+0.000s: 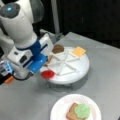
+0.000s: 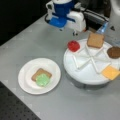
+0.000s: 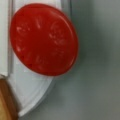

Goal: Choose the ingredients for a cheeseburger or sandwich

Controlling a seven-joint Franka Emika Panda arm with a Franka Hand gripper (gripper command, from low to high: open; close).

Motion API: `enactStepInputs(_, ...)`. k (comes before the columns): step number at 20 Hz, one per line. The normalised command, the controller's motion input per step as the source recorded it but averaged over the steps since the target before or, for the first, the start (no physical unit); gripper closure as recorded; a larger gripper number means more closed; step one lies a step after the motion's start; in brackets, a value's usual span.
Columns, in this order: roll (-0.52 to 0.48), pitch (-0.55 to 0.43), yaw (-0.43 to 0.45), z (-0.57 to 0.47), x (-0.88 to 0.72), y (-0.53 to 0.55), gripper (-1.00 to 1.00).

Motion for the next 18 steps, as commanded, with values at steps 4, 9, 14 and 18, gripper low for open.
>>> enactStepInputs(4, 0.376, -0.137, -0.037, -0.29, -0.15, -0.17, -1.0)
enactStepInputs(9, 0.366, -0.122, -0.03, -0.2, -0.05, -0.08, -1.0)
enactStepInputs(14, 0.428, -0.133, -0.061, -0.1, 0.04, 0.07, -1.0)
enactStepInputs(18, 0.358, -0.116, -0.057, -0.11, 0.09, 0.08, -1.0)
